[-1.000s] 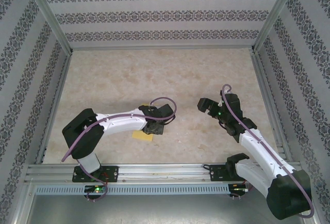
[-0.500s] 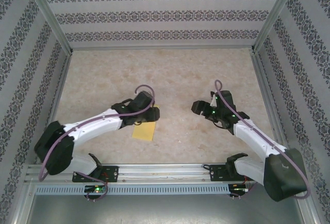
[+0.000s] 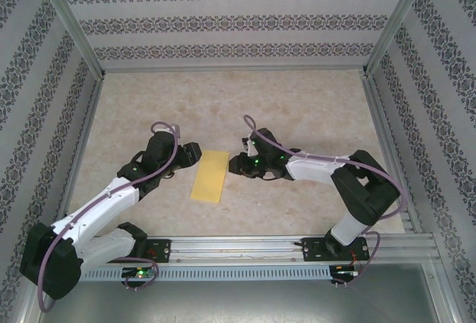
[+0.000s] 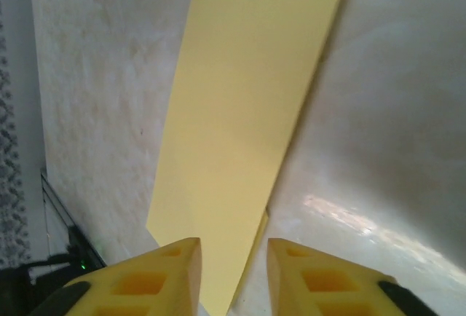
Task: Fold a paper plane with a square sheet of paper (fold left side to right side)
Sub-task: Third fold the triangle at the center of the table.
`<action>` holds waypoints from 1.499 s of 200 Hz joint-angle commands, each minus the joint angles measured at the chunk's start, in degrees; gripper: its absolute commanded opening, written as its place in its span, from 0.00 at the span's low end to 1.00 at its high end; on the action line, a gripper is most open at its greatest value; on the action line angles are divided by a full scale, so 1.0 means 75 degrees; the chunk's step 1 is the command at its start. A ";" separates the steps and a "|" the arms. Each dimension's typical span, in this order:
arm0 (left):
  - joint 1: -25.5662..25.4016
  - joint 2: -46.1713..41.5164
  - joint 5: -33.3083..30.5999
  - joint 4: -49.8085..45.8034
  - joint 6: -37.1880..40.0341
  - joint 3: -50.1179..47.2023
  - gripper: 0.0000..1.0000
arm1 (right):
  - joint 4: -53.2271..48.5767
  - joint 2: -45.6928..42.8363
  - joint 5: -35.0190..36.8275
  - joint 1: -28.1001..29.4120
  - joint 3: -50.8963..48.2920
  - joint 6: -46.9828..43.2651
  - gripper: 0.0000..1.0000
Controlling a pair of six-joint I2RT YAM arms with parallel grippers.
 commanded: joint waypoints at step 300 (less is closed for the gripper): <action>0.0595 0.2714 0.3886 0.0979 -0.0409 -0.0244 0.48 | -0.3136 0.1577 -0.0217 -0.0397 0.1519 -0.4049 0.00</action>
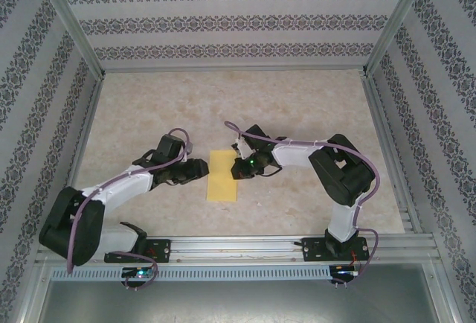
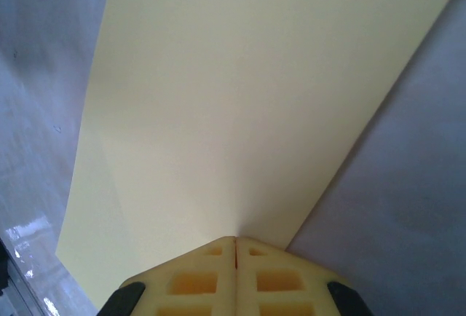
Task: Fold a paper plane with a square sheet of paper (fold left side to right side)
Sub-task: Third fold the triangle at the center of the table.
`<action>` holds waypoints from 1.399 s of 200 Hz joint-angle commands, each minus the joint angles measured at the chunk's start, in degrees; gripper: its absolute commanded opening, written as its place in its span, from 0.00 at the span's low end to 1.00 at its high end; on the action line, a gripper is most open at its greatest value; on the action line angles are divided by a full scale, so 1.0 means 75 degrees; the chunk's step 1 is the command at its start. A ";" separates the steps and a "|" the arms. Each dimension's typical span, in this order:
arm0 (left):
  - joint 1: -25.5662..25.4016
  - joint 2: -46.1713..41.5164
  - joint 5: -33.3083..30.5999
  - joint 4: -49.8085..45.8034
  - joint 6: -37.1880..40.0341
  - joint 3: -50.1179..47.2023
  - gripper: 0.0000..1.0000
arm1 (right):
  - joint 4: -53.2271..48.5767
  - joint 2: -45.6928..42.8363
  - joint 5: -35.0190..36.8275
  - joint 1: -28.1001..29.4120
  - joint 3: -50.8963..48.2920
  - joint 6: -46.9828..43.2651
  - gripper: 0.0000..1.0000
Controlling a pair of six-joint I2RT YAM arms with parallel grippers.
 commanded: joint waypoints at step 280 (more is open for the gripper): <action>-0.0046 0.1436 0.1106 0.1801 -0.0659 -0.0133 0.00 | 0.0097 -0.0437 0.0467 -0.0118 -0.0134 -0.0545 0.07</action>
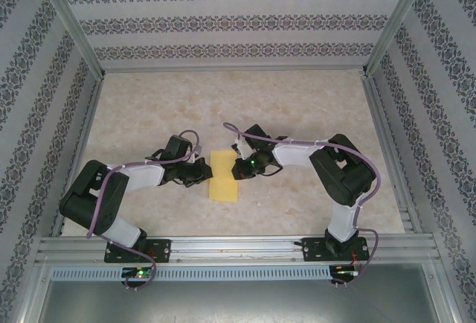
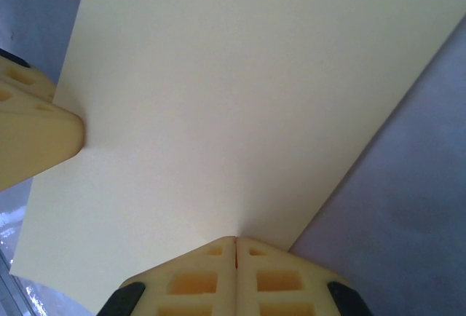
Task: Fold a paper plane with a square sheet of paper (fold left side to right side)
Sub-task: Third fold the triangle at the center of the table.
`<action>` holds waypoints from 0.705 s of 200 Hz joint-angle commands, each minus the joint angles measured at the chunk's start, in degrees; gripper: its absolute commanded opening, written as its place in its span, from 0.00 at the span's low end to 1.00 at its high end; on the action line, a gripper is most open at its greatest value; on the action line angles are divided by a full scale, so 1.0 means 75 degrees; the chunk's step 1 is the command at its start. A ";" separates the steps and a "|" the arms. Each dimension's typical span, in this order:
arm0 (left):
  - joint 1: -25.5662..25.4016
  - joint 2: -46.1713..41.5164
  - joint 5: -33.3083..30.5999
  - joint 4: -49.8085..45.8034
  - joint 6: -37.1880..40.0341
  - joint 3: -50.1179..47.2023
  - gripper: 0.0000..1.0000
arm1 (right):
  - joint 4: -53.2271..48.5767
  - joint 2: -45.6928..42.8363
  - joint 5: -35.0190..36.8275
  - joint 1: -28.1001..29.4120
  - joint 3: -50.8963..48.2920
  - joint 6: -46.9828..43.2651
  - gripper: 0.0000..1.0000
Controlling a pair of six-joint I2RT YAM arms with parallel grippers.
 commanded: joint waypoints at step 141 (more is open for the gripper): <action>-0.0393 -0.1022 -0.0694 0.0716 -0.1922 -0.0489 0.00 | 0.3130 -0.4287 0.3922 0.2391 -0.3390 -0.2061 0.59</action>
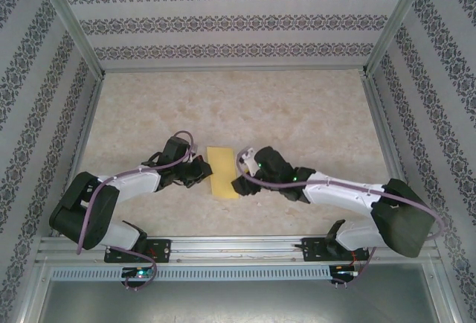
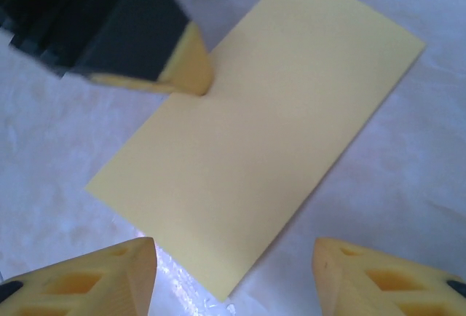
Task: Fold a paper plane with a square sheet of paper (fold left side to right side)
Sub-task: Third fold the triangle at the center of the table.
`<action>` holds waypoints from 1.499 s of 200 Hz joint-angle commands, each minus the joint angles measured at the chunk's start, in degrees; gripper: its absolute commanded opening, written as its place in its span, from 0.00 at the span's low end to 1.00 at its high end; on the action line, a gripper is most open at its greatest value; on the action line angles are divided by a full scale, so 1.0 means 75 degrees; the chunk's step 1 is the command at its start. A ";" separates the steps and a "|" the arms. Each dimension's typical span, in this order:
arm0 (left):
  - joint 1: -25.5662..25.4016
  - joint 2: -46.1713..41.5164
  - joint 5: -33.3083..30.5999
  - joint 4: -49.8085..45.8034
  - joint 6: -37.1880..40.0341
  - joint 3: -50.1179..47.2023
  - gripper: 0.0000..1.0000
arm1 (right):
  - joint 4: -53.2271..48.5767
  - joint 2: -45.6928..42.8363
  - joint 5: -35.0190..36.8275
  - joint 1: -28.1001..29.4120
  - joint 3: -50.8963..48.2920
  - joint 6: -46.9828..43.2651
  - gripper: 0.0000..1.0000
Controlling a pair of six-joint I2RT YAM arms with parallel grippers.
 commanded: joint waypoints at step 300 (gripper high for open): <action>-0.0345 0.0325 -0.0014 0.0589 -0.0396 -0.0039 0.03 | 0.1229 0.2395 0.3403 0.2616 0.0762 -0.1589 0.12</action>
